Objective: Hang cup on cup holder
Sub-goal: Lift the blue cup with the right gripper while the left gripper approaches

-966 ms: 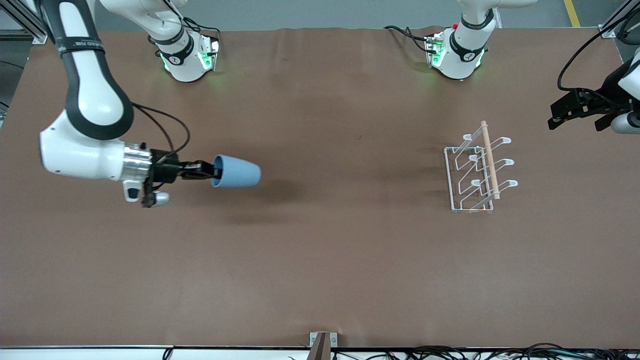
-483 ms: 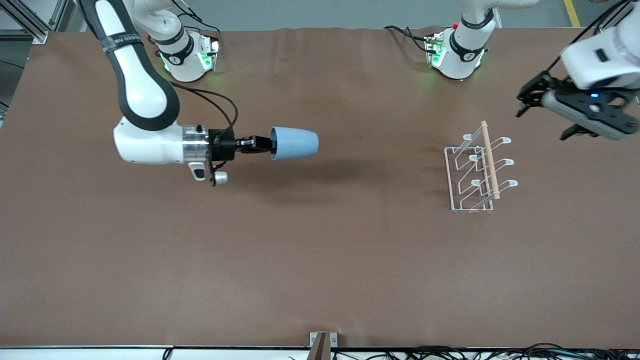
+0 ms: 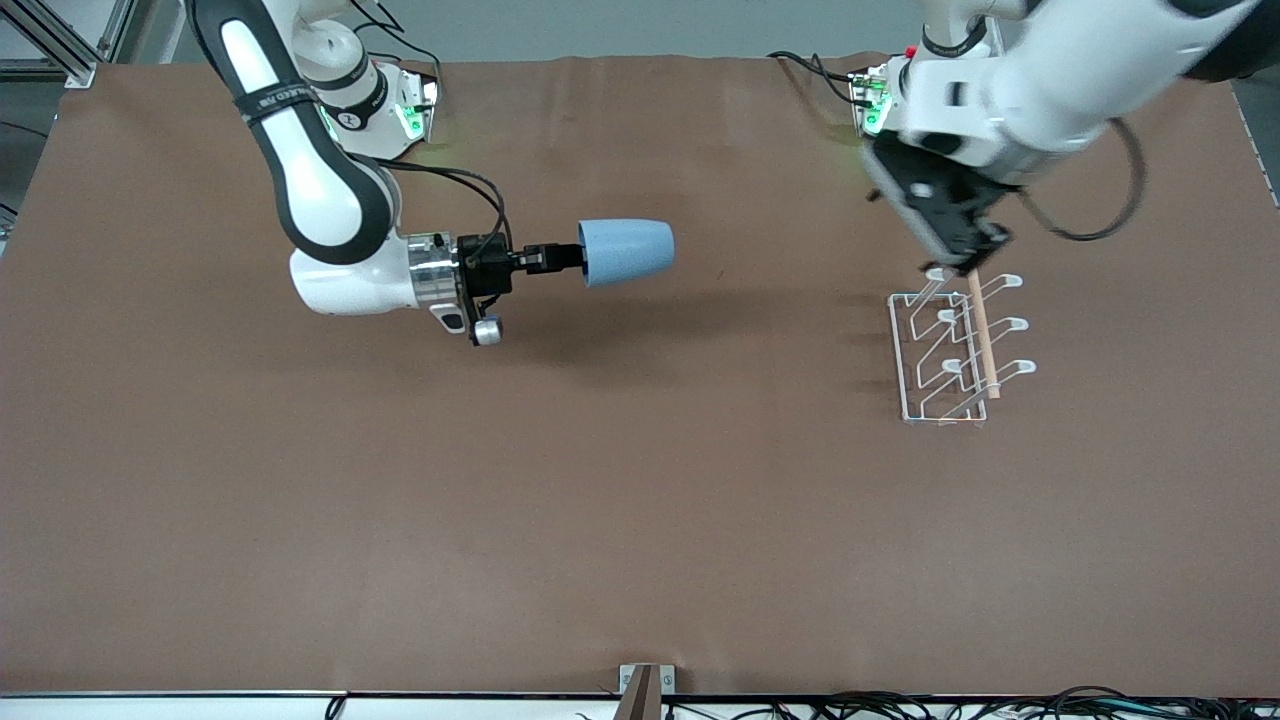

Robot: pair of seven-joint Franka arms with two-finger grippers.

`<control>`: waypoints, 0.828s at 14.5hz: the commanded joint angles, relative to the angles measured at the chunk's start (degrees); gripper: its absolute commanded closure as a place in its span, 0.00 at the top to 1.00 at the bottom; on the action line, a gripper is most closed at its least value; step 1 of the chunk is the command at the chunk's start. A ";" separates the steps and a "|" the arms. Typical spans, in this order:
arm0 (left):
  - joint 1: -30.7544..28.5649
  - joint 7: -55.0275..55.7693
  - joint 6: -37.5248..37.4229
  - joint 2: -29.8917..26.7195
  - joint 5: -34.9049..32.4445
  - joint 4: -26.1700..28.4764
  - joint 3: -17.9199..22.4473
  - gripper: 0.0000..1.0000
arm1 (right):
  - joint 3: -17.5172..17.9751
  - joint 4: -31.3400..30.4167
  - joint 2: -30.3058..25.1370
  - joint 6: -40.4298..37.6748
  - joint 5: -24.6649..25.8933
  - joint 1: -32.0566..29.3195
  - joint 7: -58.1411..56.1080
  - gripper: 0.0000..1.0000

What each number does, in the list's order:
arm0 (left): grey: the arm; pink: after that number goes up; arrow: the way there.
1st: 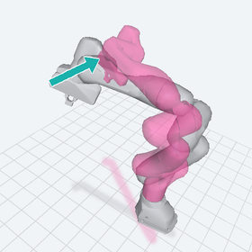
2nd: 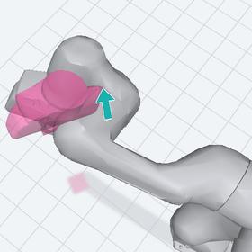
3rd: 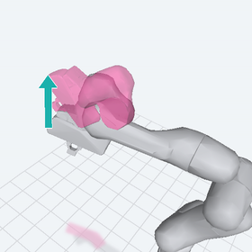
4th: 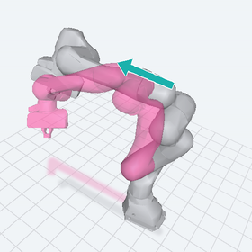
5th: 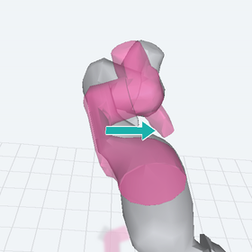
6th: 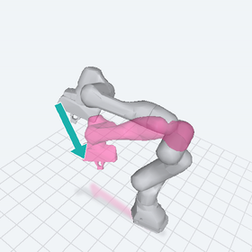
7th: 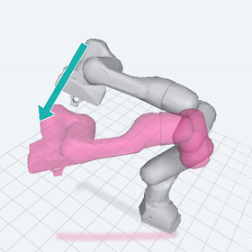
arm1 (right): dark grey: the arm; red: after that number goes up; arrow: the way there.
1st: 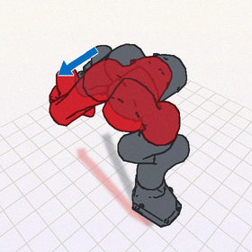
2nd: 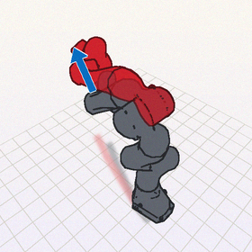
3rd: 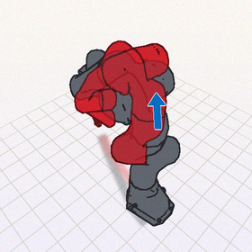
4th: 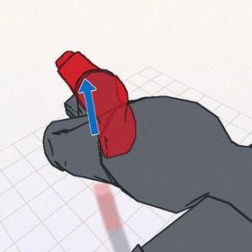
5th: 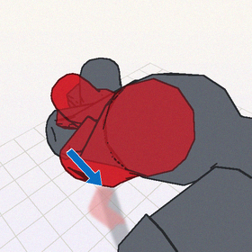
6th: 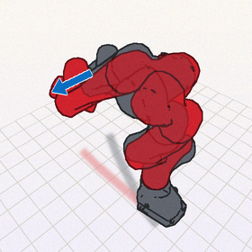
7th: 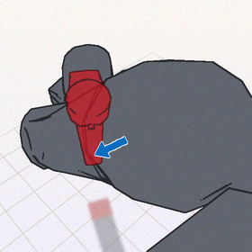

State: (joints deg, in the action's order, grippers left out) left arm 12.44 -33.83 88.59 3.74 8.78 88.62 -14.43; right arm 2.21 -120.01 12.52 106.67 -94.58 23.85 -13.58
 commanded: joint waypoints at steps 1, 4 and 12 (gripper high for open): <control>-0.14 -1.16 1.31 3.28 4.48 -1.16 -5.15 1.00 | -0.54 -1.36 -1.01 0.12 -2.18 1.98 -0.83 0.00; -0.05 -1.24 6.23 5.74 5.11 -1.16 -11.31 1.00 | -0.54 -1.36 -0.92 0.38 -2.18 2.43 -1.01 0.00; -0.05 -0.36 13.88 12.69 5.29 -1.08 -18.27 1.00 | -0.63 -1.36 -0.92 0.56 -2.18 2.87 -1.10 0.00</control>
State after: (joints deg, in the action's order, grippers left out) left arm 12.93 -33.73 101.04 14.56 13.21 88.59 -32.37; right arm 2.10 -120.09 12.53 107.09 -94.70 25.88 -13.59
